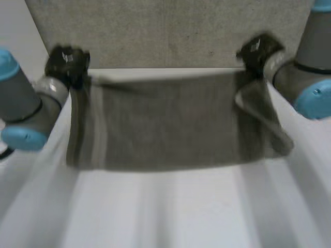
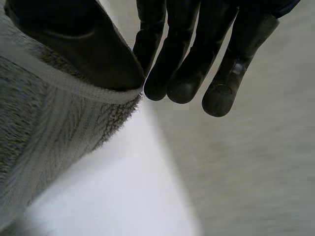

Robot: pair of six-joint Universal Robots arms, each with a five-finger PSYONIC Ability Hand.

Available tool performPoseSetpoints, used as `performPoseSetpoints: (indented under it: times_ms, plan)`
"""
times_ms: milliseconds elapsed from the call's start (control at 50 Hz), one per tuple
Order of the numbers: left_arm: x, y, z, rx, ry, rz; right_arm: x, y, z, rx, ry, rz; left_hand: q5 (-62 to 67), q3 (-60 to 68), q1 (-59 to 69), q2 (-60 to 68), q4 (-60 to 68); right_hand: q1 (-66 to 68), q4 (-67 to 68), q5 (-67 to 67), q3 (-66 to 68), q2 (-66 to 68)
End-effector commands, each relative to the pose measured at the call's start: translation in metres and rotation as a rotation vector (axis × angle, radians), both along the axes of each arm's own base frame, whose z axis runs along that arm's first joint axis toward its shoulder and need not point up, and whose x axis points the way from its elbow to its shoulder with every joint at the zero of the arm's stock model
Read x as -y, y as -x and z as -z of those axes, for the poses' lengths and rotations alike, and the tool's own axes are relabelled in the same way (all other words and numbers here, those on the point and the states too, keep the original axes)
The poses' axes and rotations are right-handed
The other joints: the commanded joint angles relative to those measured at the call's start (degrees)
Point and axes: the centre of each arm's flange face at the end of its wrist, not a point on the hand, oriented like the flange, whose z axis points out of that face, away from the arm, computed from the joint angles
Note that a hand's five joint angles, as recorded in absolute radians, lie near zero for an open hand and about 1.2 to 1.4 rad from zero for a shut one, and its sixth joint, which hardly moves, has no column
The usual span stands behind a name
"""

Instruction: Fold the laundry

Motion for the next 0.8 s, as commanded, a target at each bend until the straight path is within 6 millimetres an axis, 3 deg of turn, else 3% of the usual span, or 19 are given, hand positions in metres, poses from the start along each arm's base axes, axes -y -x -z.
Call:
performPoseSetpoints:
  times_ms: [20, 60, 100, 200, 260, 300, 340, 360, 400, 420, 460, 480, 520, 540, 560, 580, 620, 680, 800]
  plan:
    - [0.011, 0.012, -0.102, -0.242, 0.343, 0.027, 0.008, -0.008, -0.109, 0.246, 0.528, -0.002, 12.0, 10.3, 13.2, 10.3, 10.2, 3.7, 3.0, 2.0, 2.8, 2.4]
    - [0.003, 0.007, -0.145, -0.388, 0.478, 0.047, 0.003, -0.006, -0.123, 0.269, 0.58, -0.006, 12.0, 10.3, 13.2, 10.3, 10.2, 3.7, 3.0, 2.0, 2.8, 2.4]
    - [-0.001, 0.004, -0.158, -0.438, 0.518, 0.056, -0.001, -0.006, -0.128, 0.275, 0.601, -0.015, 12.0, 10.3, 13.2, 10.3, 10.2, 3.7, 3.0, 2.0, 2.8, 2.4]
    - [-0.006, 0.002, -0.157, -0.455, 0.503, 0.05, -0.012, -0.008, -0.119, 0.235, 0.525, -0.071, 12.0, 10.3, 13.2, 10.3, 10.2, 3.7, 3.0, 2.0, 2.8, 2.4]
    - [-0.005, -0.004, -0.131, -0.431, 0.407, 0.023, -0.019, -0.009, -0.096, 0.176, 0.386, -0.122, 12.0, 10.3, 13.2, 10.3, 10.2, 3.7, 3.0, 2.0, 2.8, 2.4]
    - [-0.006, -0.006, -0.114, -0.415, 0.349, 0.011, -0.025, -0.01, -0.063, 0.11, 0.205, -0.182, 12.0, 10.3, 13.2, 10.3, 10.2, 3.7, 3.0, 2.0, 2.8, 2.4]
    - [-0.008, -0.015, -0.073, -0.374, 0.227, -0.027, -0.029, -0.01, -0.046, 0.088, 0.114, -0.206, 12.0, 10.3, 13.2, 10.3, 10.2, 3.7, 3.0, 2.0, 2.8, 2.4]
    - [-0.008, -0.015, -0.073, -0.374, 0.226, -0.027, -0.029, -0.01, -0.046, 0.088, 0.113, -0.207, 12.0, 10.3, 13.2, 10.3, 10.2, 3.7, 3.0, 2.0, 2.8, 2.4]
    - [-0.013, -0.031, -0.026, -0.332, 0.096, -0.077, -0.041, -0.009, -0.004, 0.026, -0.074, -0.241, 12.0, 10.3, 13.2, 10.3, 10.2, 3.7, 3.0, 2.0, 2.8, 2.4]
    - [-0.013, -0.031, -0.026, -0.331, 0.095, -0.077, -0.041, -0.009, -0.004, 0.026, -0.075, -0.241, 12.0, 10.3, 13.2, 10.3, 10.2, 3.7, 3.0, 2.0, 2.8, 2.4]
    - [-0.018, -0.036, -0.004, -0.311, 0.032, -0.092, -0.053, -0.006, 0.04, -0.037, -0.221, -0.261, 12.0, 10.3, 13.2, 10.3, 10.2, 3.7, 3.0, 2.0, 2.8, 2.4]
    - [-0.027, -0.038, 0.022, -0.289, -0.042, -0.098, -0.053, -0.006, 0.04, -0.037, -0.221, -0.261, 12.0, 10.3, 13.2, 10.3, 10.2, 3.7, 3.0, 2.0, 2.8, 2.4]
    - [-0.035, -0.04, 0.046, -0.269, -0.11, -0.098, -0.064, -0.003, 0.082, -0.102, -0.313, -0.287, 12.0, 10.3, 13.2, 10.3, 10.2, 3.7, 3.0, 2.0, 2.8, 2.4]
    - [-0.035, -0.04, 0.046, -0.269, -0.11, -0.098, -0.064, -0.002, 0.082, -0.103, -0.313, -0.287, 12.0, 10.3, 13.2, 10.3, 10.2, 3.7, 3.0, 2.0, 2.8, 2.4]
    - [-0.041, -0.04, 0.062, -0.256, -0.154, -0.092, -0.068, -0.001, 0.102, -0.12, -0.341, -0.297, 12.0, 10.3, 13.2, 10.3, 10.2, 3.7, 3.0, 2.0, 2.8, 2.4]
    - [-0.045, -0.04, 0.078, -0.246, -0.19, -0.091, -0.068, -0.001, 0.102, -0.121, -0.342, -0.297, 12.0, 10.3, 13.2, 10.3, 10.2, 3.7, 3.0, 2.0, 2.8, 2.4]
    - [-0.049, -0.041, 0.09, -0.238, -0.22, -0.091, -0.072, 0.001, 0.133, -0.129, -0.36, -0.3, 12.0, 10.3, 13.2, 10.3, 10.2, 3.7, 3.0, 2.0, 2.8, 2.4]
    - [-0.053, -0.042, 0.102, -0.232, -0.249, -0.097, -0.073, 0.003, 0.154, -0.122, -0.342, -0.288, 12.0, 10.3, 13.2, 10.3, 10.2, 3.7, 3.0, 2.0, 2.8, 2.4]
    - [-0.052, -0.047, 0.099, -0.237, -0.239, -0.11, -0.071, 0.004, 0.162, -0.083, -0.295, -0.247, 12.0, 10.3, 13.2, 10.3, 10.2, 1.7, 1.1, 0.0, 0.9, 0.4]
